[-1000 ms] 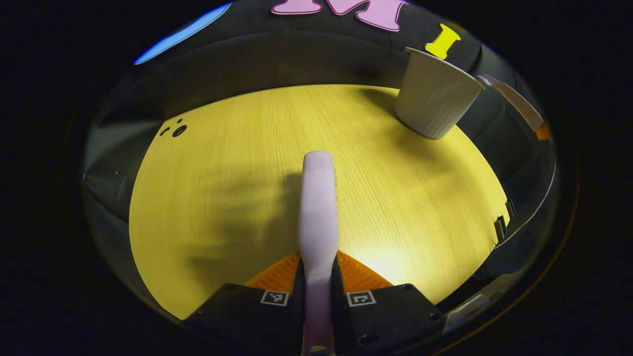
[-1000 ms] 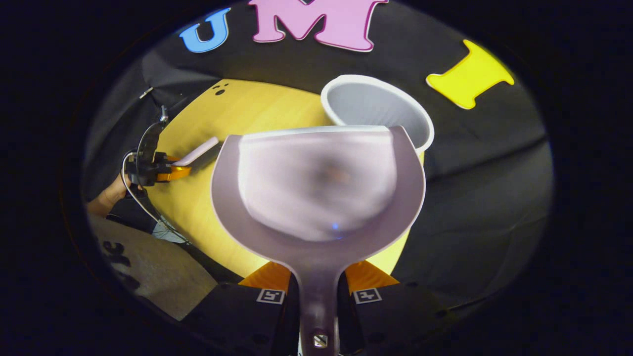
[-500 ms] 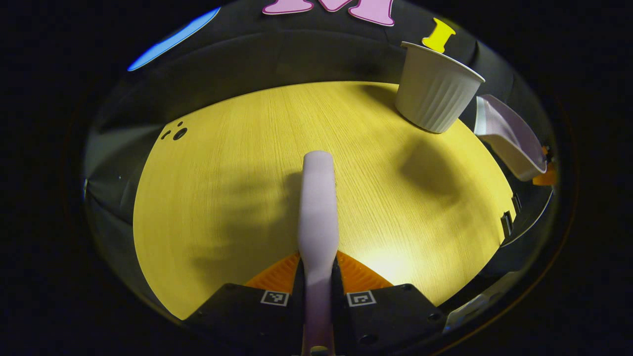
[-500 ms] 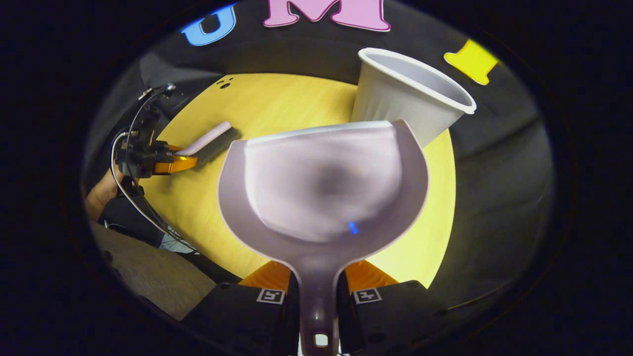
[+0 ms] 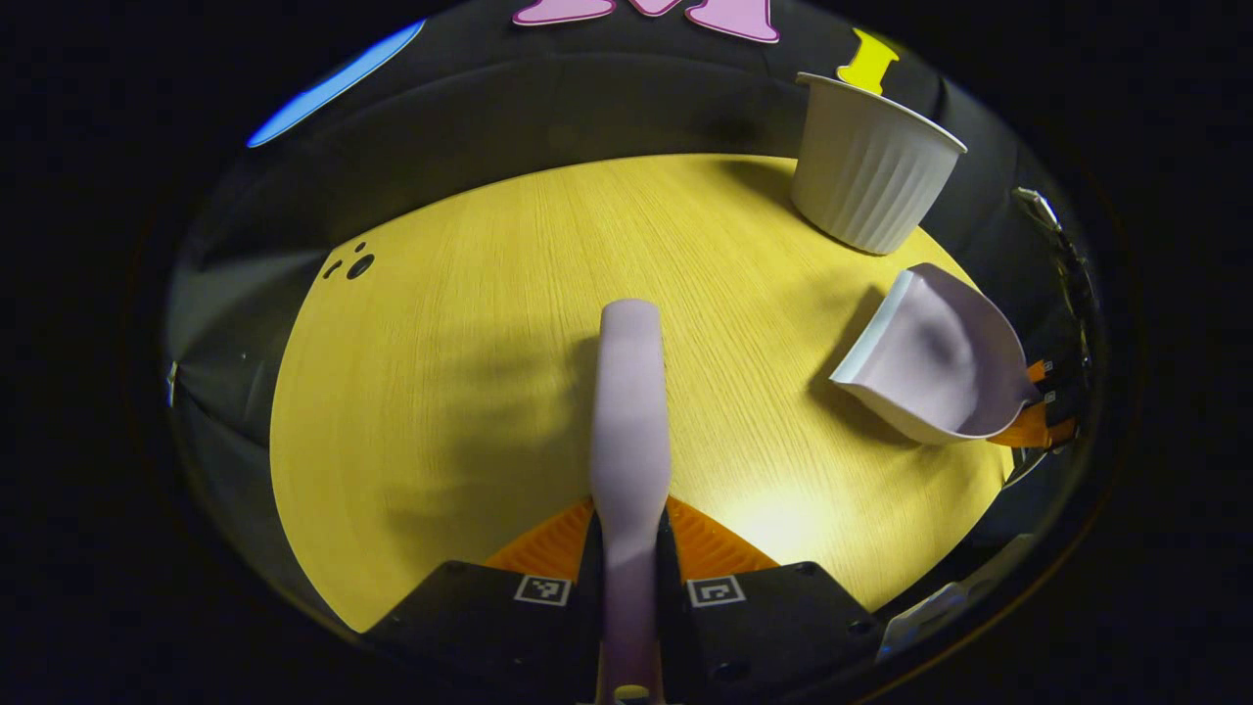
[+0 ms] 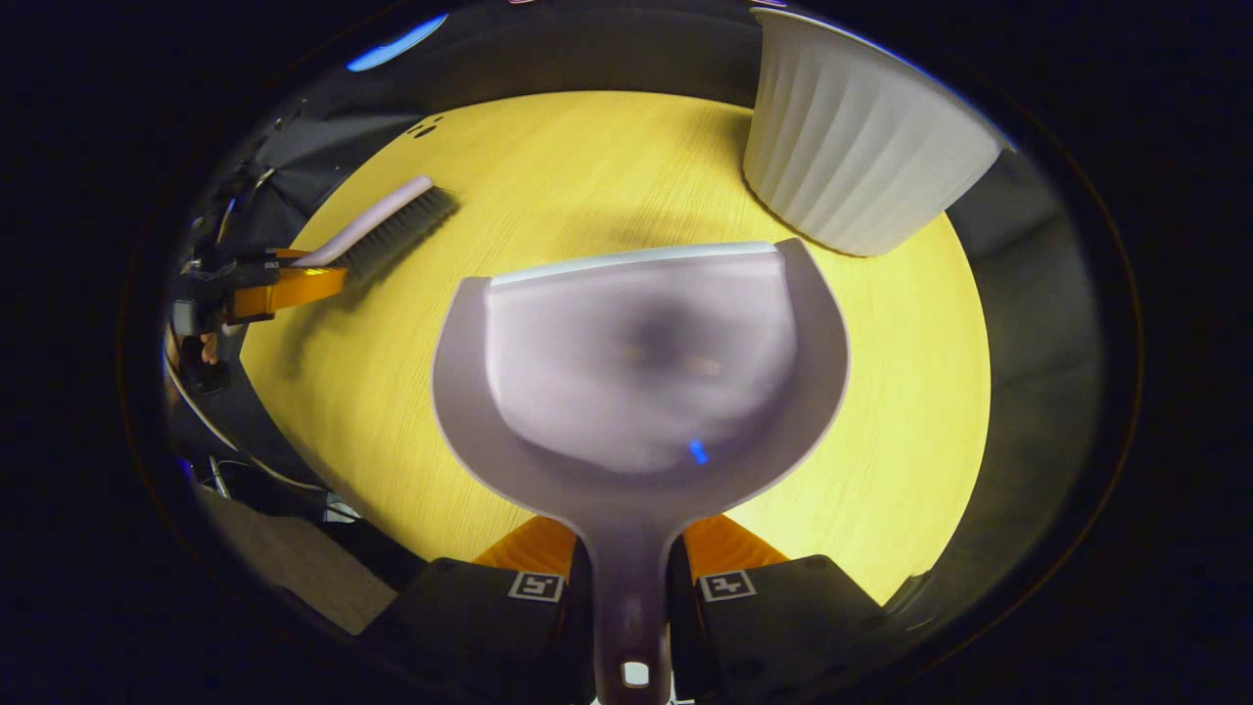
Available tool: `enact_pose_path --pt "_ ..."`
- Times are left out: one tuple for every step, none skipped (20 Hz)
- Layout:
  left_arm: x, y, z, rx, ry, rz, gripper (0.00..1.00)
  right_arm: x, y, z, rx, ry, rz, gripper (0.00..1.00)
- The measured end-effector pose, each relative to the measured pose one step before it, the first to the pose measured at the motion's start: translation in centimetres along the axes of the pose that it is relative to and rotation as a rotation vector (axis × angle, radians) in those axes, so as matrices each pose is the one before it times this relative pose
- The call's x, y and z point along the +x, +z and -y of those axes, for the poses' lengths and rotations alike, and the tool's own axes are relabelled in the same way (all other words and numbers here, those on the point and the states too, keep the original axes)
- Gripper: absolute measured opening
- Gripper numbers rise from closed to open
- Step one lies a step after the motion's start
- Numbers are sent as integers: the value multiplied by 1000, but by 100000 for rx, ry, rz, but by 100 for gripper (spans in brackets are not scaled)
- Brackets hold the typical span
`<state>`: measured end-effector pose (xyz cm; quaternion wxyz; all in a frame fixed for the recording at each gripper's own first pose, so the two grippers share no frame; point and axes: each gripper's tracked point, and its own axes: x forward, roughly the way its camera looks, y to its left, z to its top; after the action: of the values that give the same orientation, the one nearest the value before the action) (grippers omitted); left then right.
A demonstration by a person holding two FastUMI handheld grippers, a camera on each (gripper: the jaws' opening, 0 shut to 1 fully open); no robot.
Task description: Pick up the small broom and dustpan from the desktop, sweep the trash into the dustpan with the broom, and then empty the trash into the garbage bin.
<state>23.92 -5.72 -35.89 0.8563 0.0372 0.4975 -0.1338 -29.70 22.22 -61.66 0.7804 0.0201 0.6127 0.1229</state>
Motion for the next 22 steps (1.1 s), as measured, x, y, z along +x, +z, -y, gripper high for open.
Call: enact_pose_path --pt "13 13 -48 159 464 -183 29 557 145 -180 627 -289 -176 35" --pt "62 -58 -89 148 569 -134 29 560 213 -264 804 373 229 35" --pt "-23 250 -70 220 420 514 29 359 302 -17 1681 458 1184 36" --pt "62 12 -153 377 247 454 29 294 130 -81 1194 95 282 35" --pt "110 18 -248 803 579 683 33 272 212 30 881 -258 217 35" --pt "-20 221 12 1036 651 188 37 199 -103 -160 736 233 -292 32" --pt "-134 141 -53 846 524 -50 31 48 4 -51 304 129 -488 36" --pt "-162 63 -84 491 492 383 31 4 73 72 -630 -755 -68 37" --pt "-38 79 -3 -145 108 502 31 -93 -66 -46 -941 -499 344 41" --pt "-108 33 49 -459 69 295 34 -550 -121 -176 -277 275 859 40" --pt "-351 -113 -35 -426 116 494 34 25 325 18 479 123 1307 40" --pt "-608 -17 81 -330 139 957 31 -540 198 166 -211 -189 1241 43" --pt "-679 -116 -19 -403 222 1098 31 -836 159 -18 -430 -247 1896 44" --pt "-621 151 -182 -436 384 1799 37 -1037 52 61 -387 -230 2267 48" --pt "-554 231 9 -657 722 2222 34 -1031 326 -34 -232 -31 3061 44" --pt "-808 606 -66 -656 752 3224 34 -1196 808 5 236 -26 4595 44" --pt "-984 749 -146 -660 661 4626 37 -1270 1252 -305 320 911 6168 43" --pt "-820 1080 -15 -723 283 5087 34 -1277 1359 -154 7 116 6349 43" --pt "-907 1298 112 -606 -45 5509 34 -1070 1488 -29 -418 -173 6466 43" --pt "-960 1275 118 -612 -23 5419 31 -969 1636 -130 -640 -380 6274 43" --pt "-987 1559 116 -743 138 5859 34 -687 1480 -293 -629 5 6084 43" --pt "-770 1830 35 -1082 144 6107 34 -519 1669 -175 -420 -367 5831 43"
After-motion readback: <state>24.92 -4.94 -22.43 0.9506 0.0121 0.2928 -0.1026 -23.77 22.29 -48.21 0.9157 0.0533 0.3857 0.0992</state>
